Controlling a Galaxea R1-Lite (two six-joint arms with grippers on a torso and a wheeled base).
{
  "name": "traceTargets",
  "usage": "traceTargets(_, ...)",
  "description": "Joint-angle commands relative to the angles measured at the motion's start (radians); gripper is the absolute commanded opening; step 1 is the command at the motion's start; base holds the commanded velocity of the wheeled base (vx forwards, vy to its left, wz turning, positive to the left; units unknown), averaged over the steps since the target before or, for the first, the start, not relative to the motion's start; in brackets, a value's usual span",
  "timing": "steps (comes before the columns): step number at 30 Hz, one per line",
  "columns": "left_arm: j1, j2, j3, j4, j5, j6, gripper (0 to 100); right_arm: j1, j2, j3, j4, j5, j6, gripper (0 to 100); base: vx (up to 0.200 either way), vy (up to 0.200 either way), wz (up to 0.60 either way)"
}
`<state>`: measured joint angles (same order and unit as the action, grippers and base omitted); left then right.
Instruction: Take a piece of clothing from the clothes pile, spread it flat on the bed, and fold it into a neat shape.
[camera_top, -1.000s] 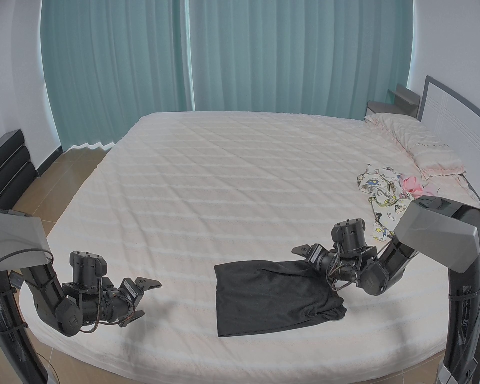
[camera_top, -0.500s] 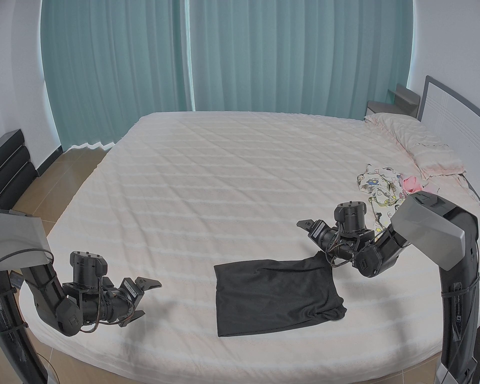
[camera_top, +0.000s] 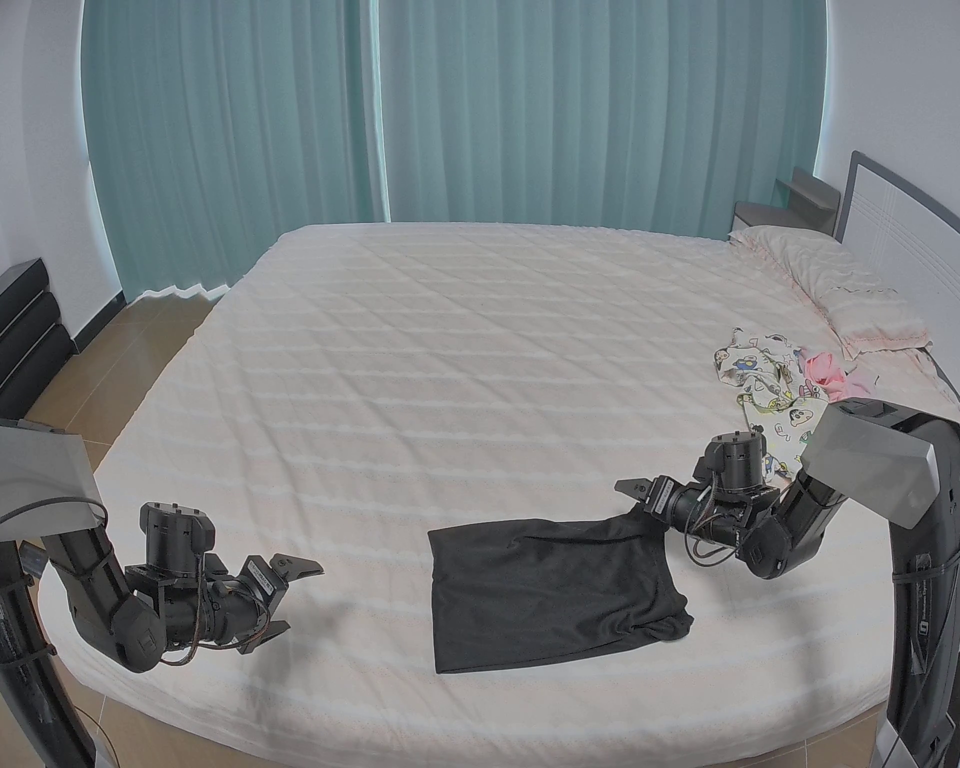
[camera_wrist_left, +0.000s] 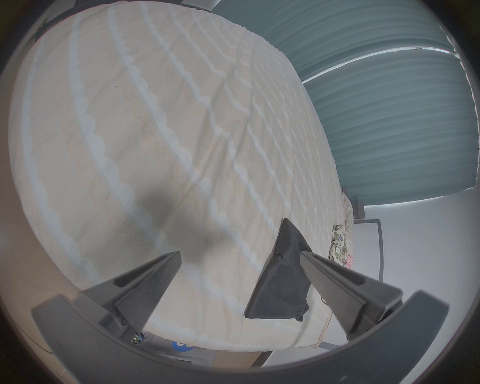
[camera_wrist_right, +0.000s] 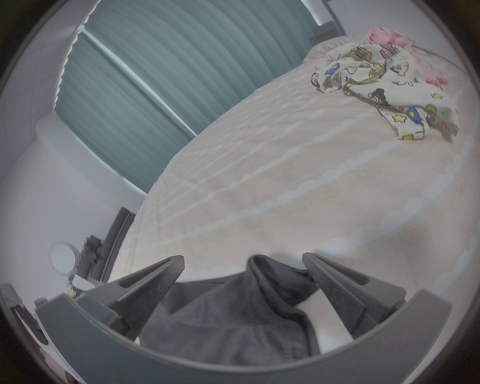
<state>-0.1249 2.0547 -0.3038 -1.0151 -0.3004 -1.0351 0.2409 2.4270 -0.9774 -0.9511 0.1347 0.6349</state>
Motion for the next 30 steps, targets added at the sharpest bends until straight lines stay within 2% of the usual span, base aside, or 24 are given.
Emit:
traceTargets(1,-0.002,0.001,0.0,0.0,0.0,0.0,100,-0.015,-0.003,0.063,-0.025,0.026,-0.066,100,0.0,0.0,0.0)
traceTargets(7,-0.002,0.004,0.002,0.0,0.0,0.0,100,-0.011,0.027,0.043,-0.02,0.025,-0.067,100,0.0,0.0,0.0)
traceTargets(8,-0.002,0.004,0.0,0.0,0.0,0.0,100,-0.011,0.029,0.037,-0.018,0.025,-0.067,0,0.0,0.0,0.0)
traceTargets(16,-0.002,0.004,0.0,0.0,0.0,0.001,100,-0.035,0.075,-0.027,-0.017,0.013,-0.052,0,0.0,0.0,0.0)
traceTargets(23,-0.002,0.004,0.002,0.0,0.001,0.001,100,-0.049,0.096,-0.061,-0.015,-0.015,0.014,0,0.0,0.0,0.0)
traceTargets(30,-0.002,0.004,0.002,0.0,0.001,0.001,100,-0.055,0.116,-0.064,-0.017,-0.02,0.042,0,0.0,0.0,0.0)
